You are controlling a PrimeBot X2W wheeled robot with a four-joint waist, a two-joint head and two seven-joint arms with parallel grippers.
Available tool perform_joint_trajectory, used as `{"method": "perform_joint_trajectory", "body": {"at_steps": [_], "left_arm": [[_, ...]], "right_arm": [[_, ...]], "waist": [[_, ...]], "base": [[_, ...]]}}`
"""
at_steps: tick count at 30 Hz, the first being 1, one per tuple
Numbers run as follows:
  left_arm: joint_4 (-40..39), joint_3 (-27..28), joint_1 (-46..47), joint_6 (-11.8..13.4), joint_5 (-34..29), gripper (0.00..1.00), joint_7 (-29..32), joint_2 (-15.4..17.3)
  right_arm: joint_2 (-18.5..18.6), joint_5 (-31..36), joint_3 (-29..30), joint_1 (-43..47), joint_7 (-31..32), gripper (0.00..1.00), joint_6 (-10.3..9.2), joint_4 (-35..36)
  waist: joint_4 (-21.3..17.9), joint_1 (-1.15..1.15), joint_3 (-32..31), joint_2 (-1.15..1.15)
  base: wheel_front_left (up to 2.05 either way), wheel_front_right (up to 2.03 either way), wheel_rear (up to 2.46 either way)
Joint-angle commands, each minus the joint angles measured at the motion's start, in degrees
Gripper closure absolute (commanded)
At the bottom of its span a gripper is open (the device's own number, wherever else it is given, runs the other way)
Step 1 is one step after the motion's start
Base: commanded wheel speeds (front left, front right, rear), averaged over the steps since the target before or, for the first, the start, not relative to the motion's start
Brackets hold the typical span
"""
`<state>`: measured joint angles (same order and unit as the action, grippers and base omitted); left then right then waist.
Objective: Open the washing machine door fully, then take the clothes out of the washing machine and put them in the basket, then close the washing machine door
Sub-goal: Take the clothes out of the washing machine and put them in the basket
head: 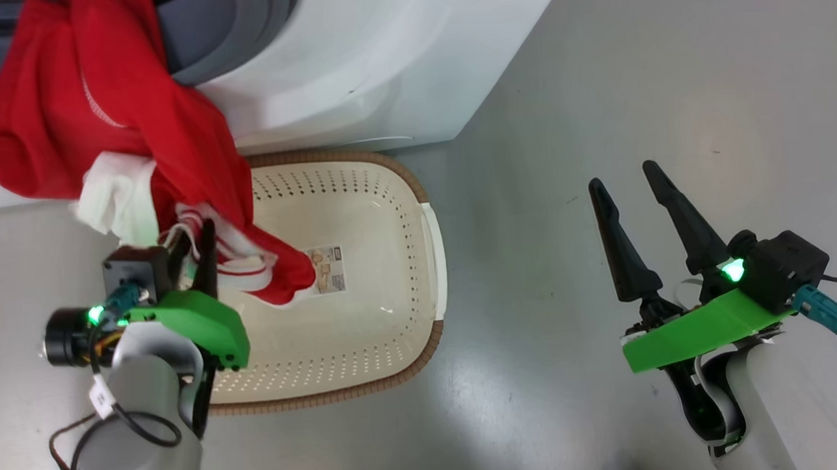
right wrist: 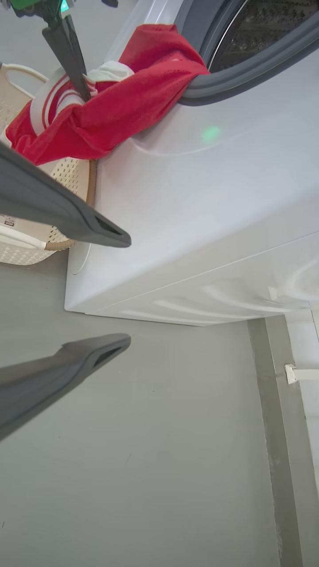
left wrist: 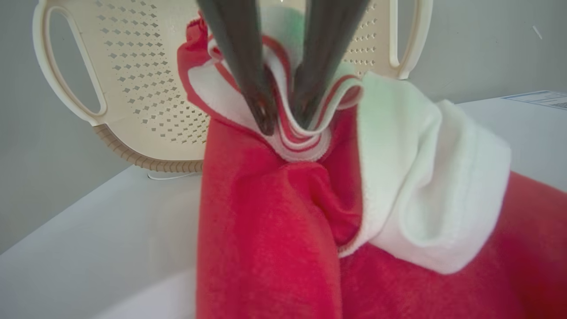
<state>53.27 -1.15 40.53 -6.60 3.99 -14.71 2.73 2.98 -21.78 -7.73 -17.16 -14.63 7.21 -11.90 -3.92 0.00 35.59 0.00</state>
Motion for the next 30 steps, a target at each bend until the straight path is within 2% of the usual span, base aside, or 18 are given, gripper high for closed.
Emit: {"method": "perform_joint_trajectory", "body": {"at_steps": [1, 19, 30], "left_arm": [[-0.2, 1.3, 0.1, -0.3, -0.2, 0.00, -0.3, 2.1], [0.3, 2.1, 1.2, -0.4, 0.2, 0.00, -0.3, 1.9], [-8.2, 2.5, -3.2, -0.6, 0.4, 0.00, -0.3, 1.4]], "right_arm": [[-0.1, -1.0, -1.2, -0.3, -0.4, 0.00, 0.28, 1.5], [-0.1, -0.7, -0.9, -0.8, -0.4, 0.00, 0.28, 1.3], [-0.1, 0.0, -0.5, -0.2, -0.4, 0.00, 0.28, 0.9]], "waist": [[-0.1, 0.00, 0.4, 0.00], [0.7, 0.00, 0.6, 0.00], [1.9, 0.00, -1.3, 0.00]], "base": [[0.00, 0.00, 0.00], [0.00, 0.00, 0.00], [0.00, 0.00, 0.00]]}}
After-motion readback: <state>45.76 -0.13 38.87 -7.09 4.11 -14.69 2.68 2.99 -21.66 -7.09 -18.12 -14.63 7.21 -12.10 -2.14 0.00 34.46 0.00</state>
